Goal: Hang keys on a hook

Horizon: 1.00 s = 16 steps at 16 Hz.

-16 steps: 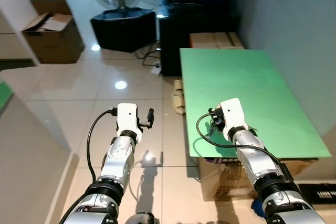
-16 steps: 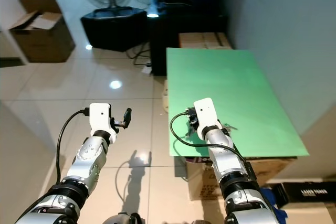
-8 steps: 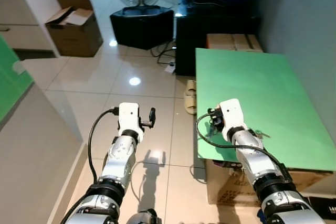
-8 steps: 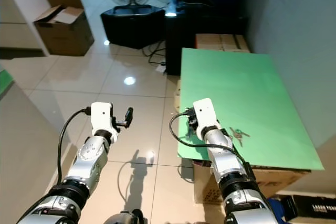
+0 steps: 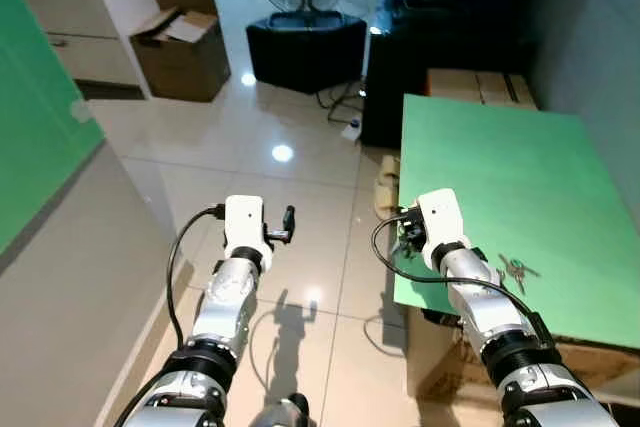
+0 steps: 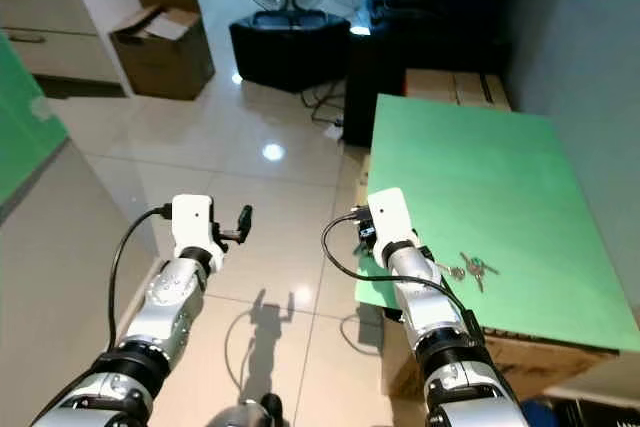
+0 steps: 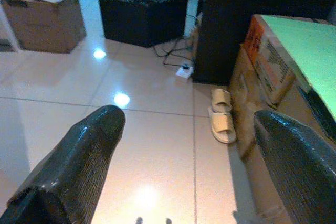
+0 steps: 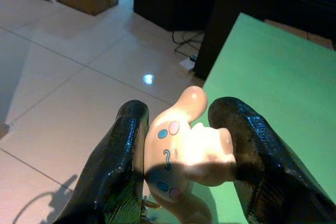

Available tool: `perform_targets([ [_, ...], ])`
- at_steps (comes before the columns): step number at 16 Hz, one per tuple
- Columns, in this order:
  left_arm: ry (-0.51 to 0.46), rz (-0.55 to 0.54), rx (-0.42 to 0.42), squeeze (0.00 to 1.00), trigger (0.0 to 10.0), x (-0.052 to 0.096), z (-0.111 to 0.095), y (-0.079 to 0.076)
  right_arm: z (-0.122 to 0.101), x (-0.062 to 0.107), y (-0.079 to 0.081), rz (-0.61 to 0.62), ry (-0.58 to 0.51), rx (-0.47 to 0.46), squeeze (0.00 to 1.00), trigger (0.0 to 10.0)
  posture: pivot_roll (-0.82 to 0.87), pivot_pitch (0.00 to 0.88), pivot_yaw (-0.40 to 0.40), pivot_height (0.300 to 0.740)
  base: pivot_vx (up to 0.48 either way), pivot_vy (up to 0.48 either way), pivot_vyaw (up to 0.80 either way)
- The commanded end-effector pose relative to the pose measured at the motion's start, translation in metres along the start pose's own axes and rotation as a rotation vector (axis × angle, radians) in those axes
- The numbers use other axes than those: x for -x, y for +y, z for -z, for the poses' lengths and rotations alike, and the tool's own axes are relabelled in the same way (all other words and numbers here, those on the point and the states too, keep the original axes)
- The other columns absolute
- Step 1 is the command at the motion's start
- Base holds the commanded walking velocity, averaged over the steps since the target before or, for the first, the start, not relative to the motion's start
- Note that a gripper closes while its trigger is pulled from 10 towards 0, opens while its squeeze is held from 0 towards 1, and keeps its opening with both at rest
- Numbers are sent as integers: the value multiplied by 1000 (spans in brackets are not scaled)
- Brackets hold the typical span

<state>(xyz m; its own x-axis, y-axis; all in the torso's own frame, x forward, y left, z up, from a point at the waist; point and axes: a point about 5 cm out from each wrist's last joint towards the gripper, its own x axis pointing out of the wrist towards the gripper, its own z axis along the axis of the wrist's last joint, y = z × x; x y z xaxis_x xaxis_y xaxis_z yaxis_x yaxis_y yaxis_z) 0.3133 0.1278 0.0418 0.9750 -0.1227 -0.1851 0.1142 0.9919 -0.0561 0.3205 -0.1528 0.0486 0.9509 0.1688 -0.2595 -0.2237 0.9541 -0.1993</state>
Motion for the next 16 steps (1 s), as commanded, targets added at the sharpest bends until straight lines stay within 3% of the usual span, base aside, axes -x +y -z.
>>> perform_targets([
  [1, -3, 13, -8, 0, 10000, -1, -2, -3, -5, -2, 0, 0, -17, 5, 0, 10000, -157, 0, 59, 740, 0, 0, 506],
  [7, -39, 18, -21, 0, 10000, 0, -4, -10, 0, 0, -3, -2, -10, 15, 0, 10000, -146, 0, 45, 740, 0, 0, 505],
  [16, -32, -12, -23, 0, 10000, 2, -2, -4, -6, -5, 2, -37, -14, 26, 0, 10000, -122, 0, 26, 740, 0, 0, 508],
])
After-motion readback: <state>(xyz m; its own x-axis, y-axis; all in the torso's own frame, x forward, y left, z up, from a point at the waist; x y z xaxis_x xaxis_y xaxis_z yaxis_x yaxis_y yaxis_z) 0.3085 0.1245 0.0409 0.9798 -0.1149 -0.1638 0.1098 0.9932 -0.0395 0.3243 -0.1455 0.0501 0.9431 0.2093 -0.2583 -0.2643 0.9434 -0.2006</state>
